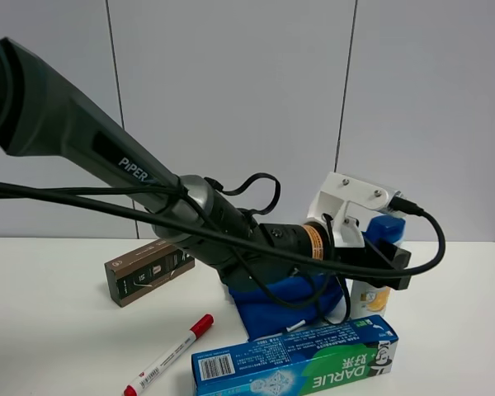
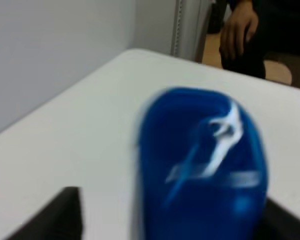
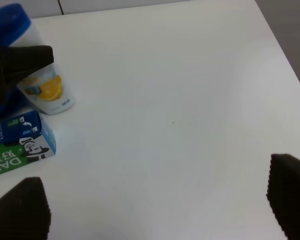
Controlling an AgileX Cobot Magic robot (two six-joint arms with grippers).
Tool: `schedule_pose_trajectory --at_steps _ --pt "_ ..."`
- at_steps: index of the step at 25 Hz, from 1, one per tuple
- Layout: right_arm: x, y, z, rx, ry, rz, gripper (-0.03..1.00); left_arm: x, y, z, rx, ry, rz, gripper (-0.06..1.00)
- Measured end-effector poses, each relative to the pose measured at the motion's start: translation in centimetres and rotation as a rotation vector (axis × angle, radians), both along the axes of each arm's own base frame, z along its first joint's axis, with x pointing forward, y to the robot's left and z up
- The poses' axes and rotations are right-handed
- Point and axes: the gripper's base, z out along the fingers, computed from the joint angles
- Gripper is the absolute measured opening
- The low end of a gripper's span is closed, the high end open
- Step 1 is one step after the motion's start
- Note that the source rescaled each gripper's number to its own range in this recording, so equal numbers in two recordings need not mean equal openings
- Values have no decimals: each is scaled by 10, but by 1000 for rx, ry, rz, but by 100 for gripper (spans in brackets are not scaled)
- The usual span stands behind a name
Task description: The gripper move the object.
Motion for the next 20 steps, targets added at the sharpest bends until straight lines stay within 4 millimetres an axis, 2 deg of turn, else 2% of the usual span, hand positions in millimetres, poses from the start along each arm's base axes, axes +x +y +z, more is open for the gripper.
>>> schedule_pose_trajectory --at_steps 1,4,15,20 --pt "0 0 0 0 0 0 100 0 0 0 -3 -2 -1 55" --pt "0 0 0 0 0 0 100 0 0 2 -15 -7 -5 62" --pt "0 0 0 0 0 0 100 0 -1 3 -21 -11 -7 64" --pt "0 0 0 0 0 0 100 0 -1 16 -37 -28 -6 64"
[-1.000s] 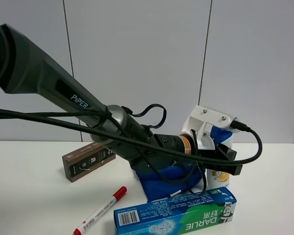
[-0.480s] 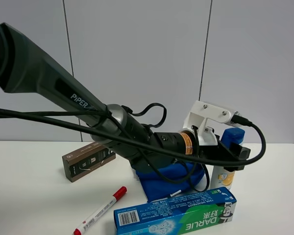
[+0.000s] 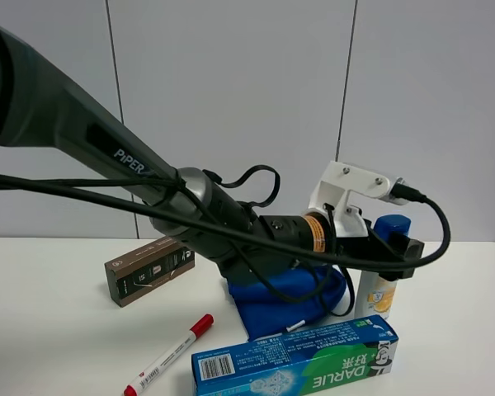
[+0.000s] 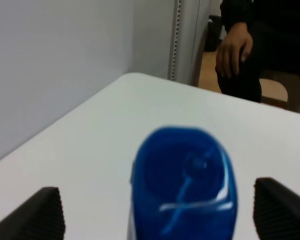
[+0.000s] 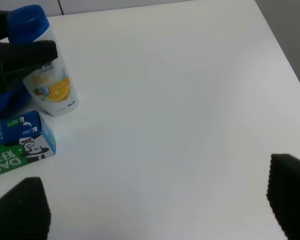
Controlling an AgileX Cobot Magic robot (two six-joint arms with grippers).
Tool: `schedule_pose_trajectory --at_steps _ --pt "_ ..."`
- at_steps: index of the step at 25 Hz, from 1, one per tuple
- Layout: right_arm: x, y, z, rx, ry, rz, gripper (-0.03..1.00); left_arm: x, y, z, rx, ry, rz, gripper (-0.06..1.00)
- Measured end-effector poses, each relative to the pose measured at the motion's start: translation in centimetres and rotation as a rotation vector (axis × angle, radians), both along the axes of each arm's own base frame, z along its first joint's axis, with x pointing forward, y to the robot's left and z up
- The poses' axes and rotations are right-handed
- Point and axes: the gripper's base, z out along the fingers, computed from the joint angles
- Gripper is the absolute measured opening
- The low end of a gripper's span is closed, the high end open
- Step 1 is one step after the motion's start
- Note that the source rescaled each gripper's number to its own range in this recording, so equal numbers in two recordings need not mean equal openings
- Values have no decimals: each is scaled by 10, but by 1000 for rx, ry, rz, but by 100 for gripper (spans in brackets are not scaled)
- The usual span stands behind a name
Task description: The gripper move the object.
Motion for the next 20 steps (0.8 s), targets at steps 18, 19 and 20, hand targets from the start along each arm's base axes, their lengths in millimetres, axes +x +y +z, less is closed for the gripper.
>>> schedule_pose_trajectory --at_steps 18,19,20 --pt "0 0 0 0 0 0 100 0 21 109 55 -77 89 64" --pt "0 0 0 0 0 0 100 0 25 117 62 -79 103 64" --pt "0 0 0 0 0 0 100 1 29 123 74 -78 117 64"
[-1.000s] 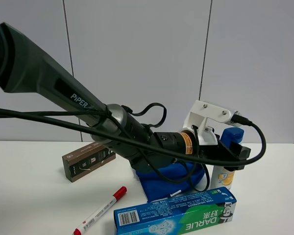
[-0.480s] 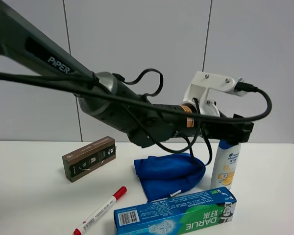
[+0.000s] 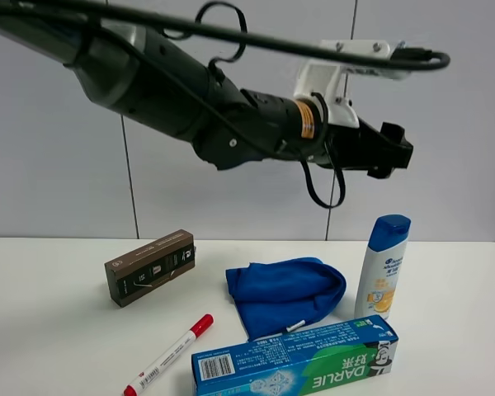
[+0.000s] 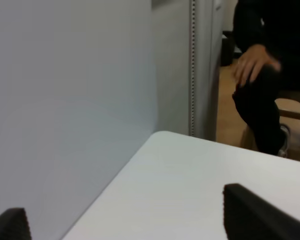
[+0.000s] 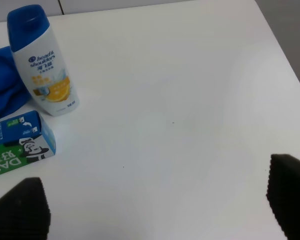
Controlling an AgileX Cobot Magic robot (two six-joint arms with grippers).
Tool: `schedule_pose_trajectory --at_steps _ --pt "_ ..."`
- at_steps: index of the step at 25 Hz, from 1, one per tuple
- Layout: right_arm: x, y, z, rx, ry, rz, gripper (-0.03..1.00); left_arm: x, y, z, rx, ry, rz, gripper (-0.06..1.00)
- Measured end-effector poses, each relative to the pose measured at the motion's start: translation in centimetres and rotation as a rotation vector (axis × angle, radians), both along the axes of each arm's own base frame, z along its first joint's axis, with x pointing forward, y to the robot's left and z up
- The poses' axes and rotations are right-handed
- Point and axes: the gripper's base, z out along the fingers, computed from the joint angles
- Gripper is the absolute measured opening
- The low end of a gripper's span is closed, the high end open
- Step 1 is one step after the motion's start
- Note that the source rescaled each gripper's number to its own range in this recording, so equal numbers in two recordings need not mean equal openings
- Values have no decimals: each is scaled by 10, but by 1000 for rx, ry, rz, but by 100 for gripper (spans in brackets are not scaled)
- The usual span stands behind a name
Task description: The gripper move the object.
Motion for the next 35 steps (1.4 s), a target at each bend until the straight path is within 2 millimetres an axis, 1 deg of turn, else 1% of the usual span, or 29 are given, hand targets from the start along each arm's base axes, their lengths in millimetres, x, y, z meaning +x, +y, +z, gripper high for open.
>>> schedule_pose_trajectory --at_steps 3,8,11,18,23,26,29,33,35 --pt "0 0 0 0 0 0 100 8 17 14 35 11 62 64" --pt "0 0 0 0 0 0 100 25 47 20 88 44 163 64" --pt "0 0 0 0 0 0 100 31 69 24 92 51 209 64" --pt "0 0 0 0 0 0 100 49 132 18 125 92 344 64" --pt "0 0 0 0 0 0 100 57 187 19 138 113 460 64" --pt "0 0 0 0 0 0 100 52 223 16 140 133 531 64" --pt "0 0 0 0 0 0 100 37 258 13 140 154 595 64" --pt "0 0 0 0 0 0 100 5 296 12 134 174 671 64" --pt "0 0 0 0 0 0 100 -15 314 11 132 183 713 64"
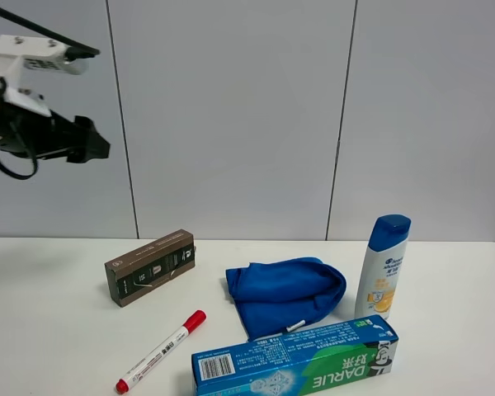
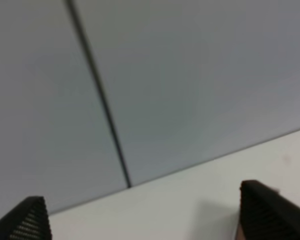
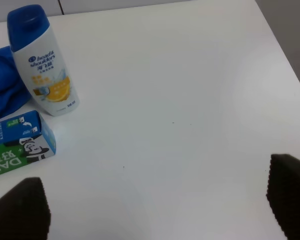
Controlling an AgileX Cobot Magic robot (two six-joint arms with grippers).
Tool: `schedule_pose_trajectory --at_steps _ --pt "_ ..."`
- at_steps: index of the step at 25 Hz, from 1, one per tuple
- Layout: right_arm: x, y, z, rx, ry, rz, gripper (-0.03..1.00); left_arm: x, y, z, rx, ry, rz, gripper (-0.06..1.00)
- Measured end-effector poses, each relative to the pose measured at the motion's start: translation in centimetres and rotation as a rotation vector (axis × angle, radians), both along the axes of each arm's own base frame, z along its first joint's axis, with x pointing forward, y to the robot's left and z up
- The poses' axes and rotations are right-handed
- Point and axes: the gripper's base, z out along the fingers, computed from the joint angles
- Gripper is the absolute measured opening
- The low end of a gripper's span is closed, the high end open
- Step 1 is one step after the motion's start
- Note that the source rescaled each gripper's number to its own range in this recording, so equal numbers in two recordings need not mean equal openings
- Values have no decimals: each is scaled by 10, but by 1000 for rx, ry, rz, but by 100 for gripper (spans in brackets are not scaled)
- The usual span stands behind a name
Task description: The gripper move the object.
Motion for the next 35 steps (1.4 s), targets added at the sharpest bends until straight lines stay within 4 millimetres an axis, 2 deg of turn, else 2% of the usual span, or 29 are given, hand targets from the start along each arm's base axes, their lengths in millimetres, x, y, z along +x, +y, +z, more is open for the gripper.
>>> schedule_pose_trajectory --at_steps 3,7,13,19,21,27,31,35 --pt "0 0 0 0 0 0 100 -34 22 -1 -1 4 64 64" --pt "0 0 0 0 0 0 100 -83 42 0 -17 -22 147 64" --pt "0 0 0 0 0 0 100 -153 53 9 -165 -25 325 64" --pt "0 0 0 0 0 0 100 -215 60 14 -176 74 471 63" --pt "0 0 0 0 0 0 100 -234 61 18 -199 54 492 62" --pt "0 0 0 0 0 0 100 -279 58 17 -297 61 527 62" --pt "0 0 0 0 0 0 100 -302 57 38 -285 56 530 62" --pt "0 0 0 0 0 0 100 -321 57 59 -119 92 485 60"
